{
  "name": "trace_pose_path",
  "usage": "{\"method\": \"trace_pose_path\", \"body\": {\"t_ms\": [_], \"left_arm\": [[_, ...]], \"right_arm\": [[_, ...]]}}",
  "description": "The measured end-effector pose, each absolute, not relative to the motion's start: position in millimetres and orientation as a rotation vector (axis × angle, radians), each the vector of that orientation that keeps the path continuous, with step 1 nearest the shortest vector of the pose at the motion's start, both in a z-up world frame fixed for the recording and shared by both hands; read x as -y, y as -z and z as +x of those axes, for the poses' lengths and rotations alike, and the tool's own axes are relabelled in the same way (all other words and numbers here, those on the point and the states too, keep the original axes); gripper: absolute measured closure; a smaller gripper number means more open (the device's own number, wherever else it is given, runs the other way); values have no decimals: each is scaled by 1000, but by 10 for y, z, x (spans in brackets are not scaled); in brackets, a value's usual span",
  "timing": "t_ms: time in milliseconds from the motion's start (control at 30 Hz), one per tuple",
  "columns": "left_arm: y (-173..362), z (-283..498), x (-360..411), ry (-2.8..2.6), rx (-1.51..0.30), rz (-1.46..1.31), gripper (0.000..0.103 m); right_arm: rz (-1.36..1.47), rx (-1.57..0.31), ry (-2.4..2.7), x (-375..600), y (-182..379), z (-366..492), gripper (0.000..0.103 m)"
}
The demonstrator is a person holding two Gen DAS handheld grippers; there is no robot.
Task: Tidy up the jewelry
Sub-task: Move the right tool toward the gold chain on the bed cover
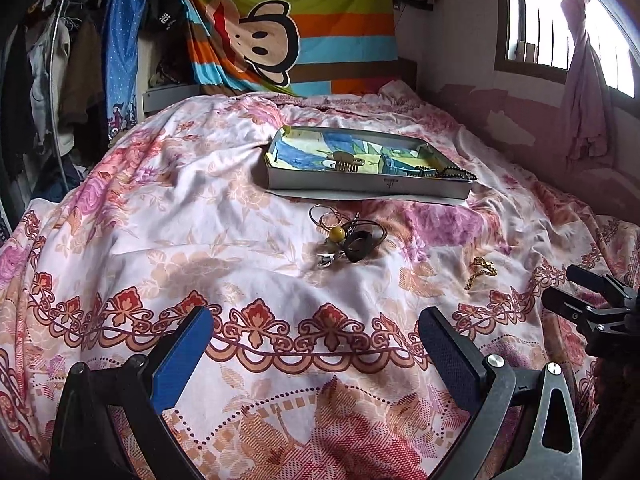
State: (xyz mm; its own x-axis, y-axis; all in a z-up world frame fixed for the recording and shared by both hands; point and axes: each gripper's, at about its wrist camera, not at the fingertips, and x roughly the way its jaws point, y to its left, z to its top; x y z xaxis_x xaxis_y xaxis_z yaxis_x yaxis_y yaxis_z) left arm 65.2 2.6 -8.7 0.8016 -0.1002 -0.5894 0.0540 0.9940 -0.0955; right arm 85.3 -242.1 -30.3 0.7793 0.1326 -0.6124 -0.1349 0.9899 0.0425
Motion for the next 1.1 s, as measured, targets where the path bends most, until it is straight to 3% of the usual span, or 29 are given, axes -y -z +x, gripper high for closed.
{"method": "trace_pose_path", "body": {"t_ms": [1100], "left_arm": [[160,1729,95,210,-718,-58,0]], "right_arm": [[-52,-810,-186,2467,507,1629,2]]}}
